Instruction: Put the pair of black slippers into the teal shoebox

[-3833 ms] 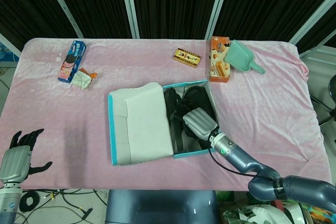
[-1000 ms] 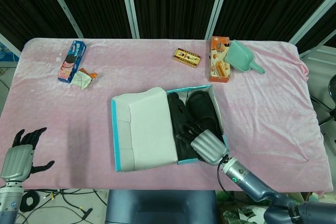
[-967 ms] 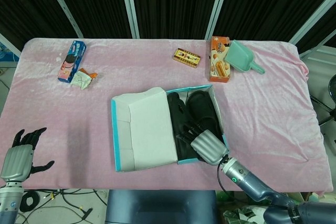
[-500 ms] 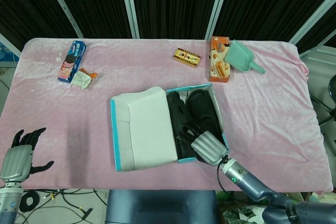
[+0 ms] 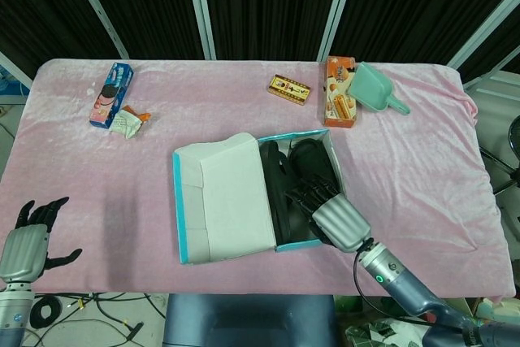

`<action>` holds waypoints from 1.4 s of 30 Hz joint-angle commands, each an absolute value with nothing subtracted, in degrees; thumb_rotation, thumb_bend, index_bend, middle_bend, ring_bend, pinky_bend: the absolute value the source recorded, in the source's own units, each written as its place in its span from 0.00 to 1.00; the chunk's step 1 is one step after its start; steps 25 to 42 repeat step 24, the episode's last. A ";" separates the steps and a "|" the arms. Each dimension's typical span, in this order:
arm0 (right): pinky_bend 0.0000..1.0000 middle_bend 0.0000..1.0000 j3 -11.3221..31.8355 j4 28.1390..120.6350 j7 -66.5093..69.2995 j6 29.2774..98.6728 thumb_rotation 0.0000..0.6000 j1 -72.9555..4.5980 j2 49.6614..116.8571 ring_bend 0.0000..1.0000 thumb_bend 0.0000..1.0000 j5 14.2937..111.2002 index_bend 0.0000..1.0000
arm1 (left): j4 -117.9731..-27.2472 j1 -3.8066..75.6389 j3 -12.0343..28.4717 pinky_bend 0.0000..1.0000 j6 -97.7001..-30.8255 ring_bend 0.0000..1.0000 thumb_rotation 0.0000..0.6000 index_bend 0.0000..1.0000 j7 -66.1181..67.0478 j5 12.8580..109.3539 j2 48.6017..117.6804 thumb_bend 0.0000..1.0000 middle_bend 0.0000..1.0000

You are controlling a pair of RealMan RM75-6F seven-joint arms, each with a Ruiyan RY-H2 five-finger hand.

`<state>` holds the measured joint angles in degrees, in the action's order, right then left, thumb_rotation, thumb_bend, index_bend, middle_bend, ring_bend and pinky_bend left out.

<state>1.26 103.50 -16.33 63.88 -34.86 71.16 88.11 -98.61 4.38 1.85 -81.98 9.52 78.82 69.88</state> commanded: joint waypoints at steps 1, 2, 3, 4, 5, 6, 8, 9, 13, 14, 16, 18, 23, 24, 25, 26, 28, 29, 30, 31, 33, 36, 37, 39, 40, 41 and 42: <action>0.03 0.11 2.09 104.21 -15.00 67.32 1.00 -32.68 69.44 0.00 0.43 87.46 0.03 | -98.49 4.22 2.01 0.00 -82.51 0.16 1.00 0.12 9.38 79.02 69.85 0.00 0.18; 0.03 0.09 2.49 104.03 -14.84 69.11 1.00 -31.54 68.83 0.00 0.43 86.66 0.01 | -98.30 4.14 2.11 0.00 -82.93 0.16 1.00 0.12 9.32 79.26 69.92 0.00 0.18; 0.03 0.07 2.92 103.70 -15.02 70.85 1.00 -30.31 68.31 0.00 0.43 85.47 0.00 | -98.03 4.06 2.25 0.00 -83.39 0.16 1.00 0.12 9.21 79.53 70.07 0.00 0.18; 0.03 0.06 3.22 103.37 -15.32 72.30 1.00 -29.26 67.99 0.00 0.43 84.58 0.00 | -97.75 3.98 2.34 0.00 -83.77 0.16 1.00 0.12 9.11 79.74 70.24 0.00 0.18; 0.03 0.04 3.49 102.86 -15.68 73.66 1.00 -28.27 67.78 0.00 0.43 83.73 0.00 | -97.46 3.91 2.44 0.00 -84.15 0.16 1.00 0.12 9.02 79.95 70.40 0.00 0.18; 0.03 0.03 3.71 102.35 -16.07 74.71 1.00 -27.44 67.58 0.00 0.43 82.83 0.00 | -97.22 3.86 2.58 0.00 -84.52 0.16 1.00 0.12 8.98 80.13 70.52 0.00 0.18; 0.03 0.01 4.05 101.08 -17.29 77.40 1.00 -25.21 67.28 0.00 0.42 80.72 0.00 | -96.47 3.68 2.97 0.00 -85.63 0.16 1.00 0.12 9.05 80.56 71.00 0.00 0.18; 0.03 0.01 4.09 100.37 -17.66 78.70 1.00 -24.14 67.30 0.00 0.42 80.05 0.00 | -96.10 3.57 3.15 0.00 -86.19 0.16 1.00 0.12 9.18 80.73 71.27 0.00 0.18; 0.03 0.01 3.54 97.39 -17.69 82.72 1.00 -20.27 67.82 0.00 0.41 78.73 0.00 | -94.79 3.12 4.05 0.00 -88.59 0.16 1.00 0.12 9.88 81.23 72.39 0.00 0.18; 0.03 0.01 3.22 96.63 -17.47 83.55 1.00 -19.30 67.99 0.00 0.40 78.59 0.00 | -94.45 3.01 4.29 0.00 -89.27 0.16 1.00 0.12 10.12 81.44 72.71 0.00 0.18; 0.03 0.01 2.70 95.22 -17.04 85.54 1.00 -17.46 68.52 0.00 0.40 78.92 0.00 | -93.99 2.82 4.46 0.00 -90.20 0.16 1.00 0.12 10.18 81.93 73.24 0.00 0.18; 0.03 0.01 2.05 94.10 -16.87 87.50 1.00 -15.55 69.21 0.00 0.39 79.26 0.00 | -93.81 2.66 4.39 0.00 -90.59 0.16 1.00 0.12 10.12 82.29 73.45 0.00 0.18; 0.03 0.01 0.46 92.88 -16.05 90.67 1.00 -11.89 70.35 0.00 0.38 80.62 0.00 | -94.13 2.67 4.12 0.00 -90.30 0.16 1.00 0.12 10.74 82.54 73.39 0.00 0.18; 0.03 0.01 0.30 92.70 -15.88 91.15 1.00 -11.32 70.53 0.00 0.38 80.87 0.00 | -94.21 2.70 4.11 0.00 -90.20 0.16 1.00 0.12 10.81 82.57 73.35 0.00 0.18; 0.03 0.01 0.30 92.70 -15.88 91.15 1.00 -11.32 70.53 0.00 0.38 80.87 0.00 | -94.21 2.70 4.11 0.00 -90.20 0.16 1.00 0.12 10.81 82.57 73.35 0.00 0.18; 0.03 0.01 0.30 92.70 -15.88 91.15 1.00 -11.32 70.53 0.00 0.38 80.87 0.00 | -94.21 2.70 4.11 0.00 -90.20 0.16 1.00 0.12 10.81 82.57 73.35 0.00 0.18; 0.03 0.01 0.30 92.70 -15.88 91.15 1.00 -11.32 70.53 0.00 0.38 80.87 0.00 | -94.21 2.70 4.11 0.00 -90.20 0.16 1.00 0.12 10.81 82.57 73.35 0.00 0.18; 0.03 0.01 0.30 92.70 -15.88 91.15 1.00 -11.32 70.53 0.00 0.38 80.87 0.00 | -94.21 2.70 4.11 0.00 -90.20 0.16 1.00 0.12 10.81 82.57 73.35 0.00 0.18; 0.03 0.01 0.30 92.70 -15.88 91.15 1.00 -11.32 70.53 0.00 0.38 80.87 0.00 | -94.21 2.70 4.11 0.00 -90.20 0.16 1.00 0.12 10.81 82.57 73.35 0.00 0.18; 0.03 0.01 0.30 92.70 -15.88 91.15 1.00 -11.32 70.53 0.00 0.38 80.87 0.00 | -94.21 2.70 4.11 0.00 -90.20 0.16 1.00 0.12 10.81 82.57 73.35 0.00 0.18; 0.03 0.01 0.30 92.70 -15.88 91.15 1.00 -11.32 70.53 0.00 0.38 80.87 0.00 | -94.21 2.70 4.11 0.00 -90.20 0.16 1.00 0.12 10.81 82.57 73.35 0.00 0.18; 0.03 0.01 0.30 92.70 -15.88 91.15 1.00 -11.32 70.53 0.00 0.38 80.87 0.00 | -94.21 2.70 4.11 0.00 -90.20 0.16 1.00 0.12 10.81 82.57 73.35 0.00 0.18; 0.03 0.01 0.30 92.70 -15.88 91.15 1.00 -11.32 70.53 0.00 0.38 80.87 0.00 | -94.21 2.70 4.11 0.00 -90.20 0.16 1.00 0.12 10.81 82.57 73.35 0.00 0.18; 0.03 0.01 0.30 92.70 -15.88 91.15 1.00 -11.32 70.53 0.00 0.38 80.87 0.00 | -94.21 2.70 4.11 0.00 -90.20 0.16 1.00 0.12 10.81 82.57 73.35 0.00 0.18; 0.03 0.01 0.30 92.70 -15.88 91.15 1.00 -11.32 70.53 0.00 0.38 80.87 0.00 | -94.21 2.70 4.11 0.00 -90.20 0.16 1.00 0.12 10.81 82.57 73.35 0.00 0.18; 0.03 0.01 0.30 92.70 -15.88 91.15 1.00 -11.32 70.53 0.00 0.38 80.87 0.00 | -94.21 2.70 4.11 0.00 -90.20 0.16 1.00 0.12 10.81 82.57 73.35 0.00 0.18; 0.03 0.01 0.30 92.70 -15.88 91.15 1.00 -11.32 70.53 0.00 0.38 80.87 0.00 | -94.21 2.70 4.11 0.00 -90.20 0.16 1.00 0.12 10.81 82.57 73.35 0.00 0.18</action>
